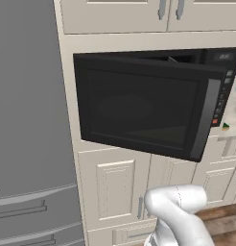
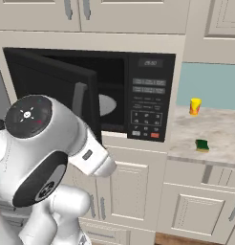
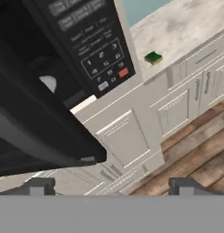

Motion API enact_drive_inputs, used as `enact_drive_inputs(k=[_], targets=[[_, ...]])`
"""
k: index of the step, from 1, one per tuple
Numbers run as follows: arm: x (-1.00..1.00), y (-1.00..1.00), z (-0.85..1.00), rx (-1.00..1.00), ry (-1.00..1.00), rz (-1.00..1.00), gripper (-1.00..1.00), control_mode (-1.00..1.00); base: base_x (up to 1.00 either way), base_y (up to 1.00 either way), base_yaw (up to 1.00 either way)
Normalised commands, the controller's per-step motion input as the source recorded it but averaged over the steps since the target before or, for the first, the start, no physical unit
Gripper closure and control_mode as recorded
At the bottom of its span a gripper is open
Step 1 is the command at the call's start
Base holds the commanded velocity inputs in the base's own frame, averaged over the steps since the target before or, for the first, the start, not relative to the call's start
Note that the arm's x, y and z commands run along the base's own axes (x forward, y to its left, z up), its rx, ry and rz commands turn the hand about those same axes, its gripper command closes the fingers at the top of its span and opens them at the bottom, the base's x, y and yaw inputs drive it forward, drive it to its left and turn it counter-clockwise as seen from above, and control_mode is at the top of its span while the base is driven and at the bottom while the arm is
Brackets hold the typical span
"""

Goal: Place the sponge inside the microwave to prepare for sanitizing.

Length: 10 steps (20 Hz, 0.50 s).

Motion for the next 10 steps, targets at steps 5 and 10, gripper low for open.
enact_drive_inputs(k=[5, 10], targets=[[0.69, -0.74, -0.62, 0.52, 0.22, 0.2, -1.0, -1.0, 0.0, 0.0, 0.0], [0.71, -0.95, -0.62, 0.85, 0.32, 0.01, -1.0, -1.0, 0.0, 0.0, 0.0]])
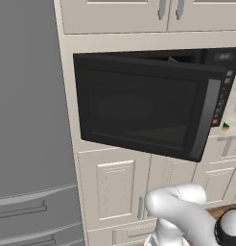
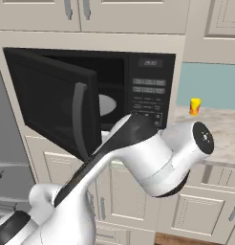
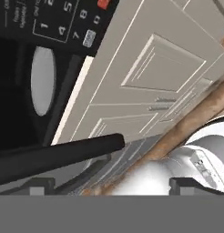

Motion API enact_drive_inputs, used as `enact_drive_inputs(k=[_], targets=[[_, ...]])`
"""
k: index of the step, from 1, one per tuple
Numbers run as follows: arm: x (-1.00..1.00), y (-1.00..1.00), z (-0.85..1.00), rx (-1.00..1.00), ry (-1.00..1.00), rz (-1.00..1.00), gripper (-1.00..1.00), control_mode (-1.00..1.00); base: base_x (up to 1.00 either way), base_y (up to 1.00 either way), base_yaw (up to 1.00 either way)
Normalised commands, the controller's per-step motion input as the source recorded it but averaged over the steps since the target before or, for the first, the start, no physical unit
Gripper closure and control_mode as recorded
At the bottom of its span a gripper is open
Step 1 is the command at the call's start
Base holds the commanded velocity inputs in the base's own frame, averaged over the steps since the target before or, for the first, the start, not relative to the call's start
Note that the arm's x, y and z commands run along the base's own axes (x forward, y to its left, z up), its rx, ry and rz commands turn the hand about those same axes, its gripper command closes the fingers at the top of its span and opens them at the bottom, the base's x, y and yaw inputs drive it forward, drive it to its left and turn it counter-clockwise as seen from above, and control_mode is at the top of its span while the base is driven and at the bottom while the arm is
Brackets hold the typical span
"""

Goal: Place the sponge inside the microwave to prepare for sanitizing.

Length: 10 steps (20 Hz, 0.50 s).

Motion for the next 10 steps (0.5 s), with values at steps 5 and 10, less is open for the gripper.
enact_drive_inputs(k=[5, 10], targets=[[0.88, -0.37, -0.45, 0.85, 0.2, 0.0, -1.0, -1.0, 0.0, 0.0, 0.0], [0.73, 0.0, -0.21, 0.21, 0.01, 0.0, -1.0, -1.0, 0.0, 0.0, 0.0]])
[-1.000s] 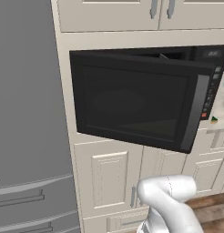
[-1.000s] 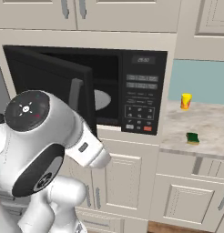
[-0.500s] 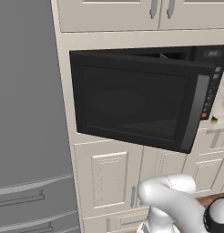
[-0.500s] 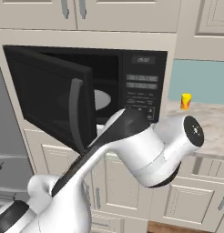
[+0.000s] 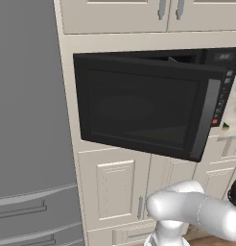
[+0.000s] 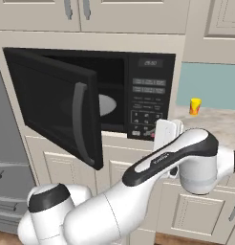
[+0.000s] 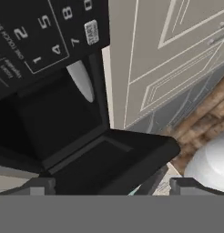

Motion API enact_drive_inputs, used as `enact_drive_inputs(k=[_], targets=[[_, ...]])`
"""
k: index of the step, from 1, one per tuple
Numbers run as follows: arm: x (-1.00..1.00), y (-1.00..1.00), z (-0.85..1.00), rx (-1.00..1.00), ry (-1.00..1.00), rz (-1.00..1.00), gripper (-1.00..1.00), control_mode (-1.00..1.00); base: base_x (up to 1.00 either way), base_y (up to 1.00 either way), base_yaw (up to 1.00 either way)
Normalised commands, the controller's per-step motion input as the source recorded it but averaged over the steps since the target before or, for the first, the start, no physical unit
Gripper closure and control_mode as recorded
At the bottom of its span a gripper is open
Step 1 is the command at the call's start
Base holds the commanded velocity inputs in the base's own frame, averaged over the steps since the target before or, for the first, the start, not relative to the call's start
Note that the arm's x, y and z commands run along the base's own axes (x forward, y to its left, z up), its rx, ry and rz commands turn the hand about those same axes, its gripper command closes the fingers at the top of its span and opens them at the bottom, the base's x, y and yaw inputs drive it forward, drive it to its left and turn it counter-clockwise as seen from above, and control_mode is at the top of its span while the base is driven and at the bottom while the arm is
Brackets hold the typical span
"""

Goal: Place the sponge inside the microwave to prepare for sanitizing.

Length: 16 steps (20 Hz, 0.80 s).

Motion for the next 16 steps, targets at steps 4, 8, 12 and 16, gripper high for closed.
enact_drive_inputs(k=[4, 8, 12, 16], targets=[[0.44, 0.24, -0.19, 0.06, -0.02, 0.0, -1.0, -1.0, 0.0, 0.0, 0.0], [0.28, 0.02, -0.22, 0.2, 0.0, -0.02, -1.0, -1.0, 0.0, 0.0, 0.0], [0.26, 0.02, -0.09, 0.25, 0.0, -0.05, -1.0, -1.0, 0.0, 0.0, 0.0], [0.21, 0.01, 0.0, 0.11, 0.0, -0.03, -1.0, -1.0, 0.0, 0.0, 0.0]])
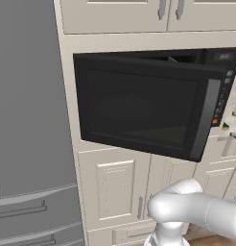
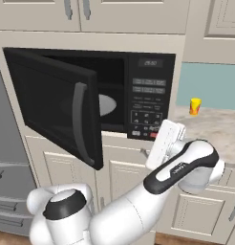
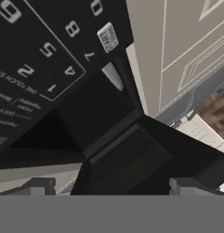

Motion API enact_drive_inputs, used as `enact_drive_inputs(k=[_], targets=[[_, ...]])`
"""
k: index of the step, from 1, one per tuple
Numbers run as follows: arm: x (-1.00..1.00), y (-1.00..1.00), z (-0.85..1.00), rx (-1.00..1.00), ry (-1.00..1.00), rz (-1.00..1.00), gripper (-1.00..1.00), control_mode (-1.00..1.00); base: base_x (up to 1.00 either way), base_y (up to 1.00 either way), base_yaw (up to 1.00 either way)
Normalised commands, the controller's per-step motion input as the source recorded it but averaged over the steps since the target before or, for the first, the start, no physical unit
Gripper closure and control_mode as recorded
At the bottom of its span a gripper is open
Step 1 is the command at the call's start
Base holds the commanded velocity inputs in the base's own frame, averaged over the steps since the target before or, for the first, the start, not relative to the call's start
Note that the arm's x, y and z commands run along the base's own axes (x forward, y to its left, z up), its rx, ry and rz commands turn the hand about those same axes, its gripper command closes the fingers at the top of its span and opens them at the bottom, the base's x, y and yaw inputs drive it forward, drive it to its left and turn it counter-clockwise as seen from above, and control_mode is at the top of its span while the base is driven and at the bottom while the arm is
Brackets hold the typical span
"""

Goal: Place the sponge inside the microwave to prepare for sanitizing.

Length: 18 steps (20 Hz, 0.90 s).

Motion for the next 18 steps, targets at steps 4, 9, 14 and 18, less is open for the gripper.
enact_drive_inputs(k=[4, 9, 14, 18], targets=[[0.15, 0.01, 0.0, 0.09, 0.0, 0.0, -1.0, -1.0, 0.0, 0.0, 0.0], [0.1, 0.01, 0.01, 0.0, 0.0, 0.0, -1.0, -1.0, 0.0, 0.0, 0.0], [0.01, 0.17, 0.0, 0.0, 0.01, 0.0, -1.0, -1.0, 0.0, 0.0, 0.0], [0.0, 0.28, 0.0, -0.03, -0.04, 0.0, -1.0, -1.0, 0.0, 0.0, 0.0]])
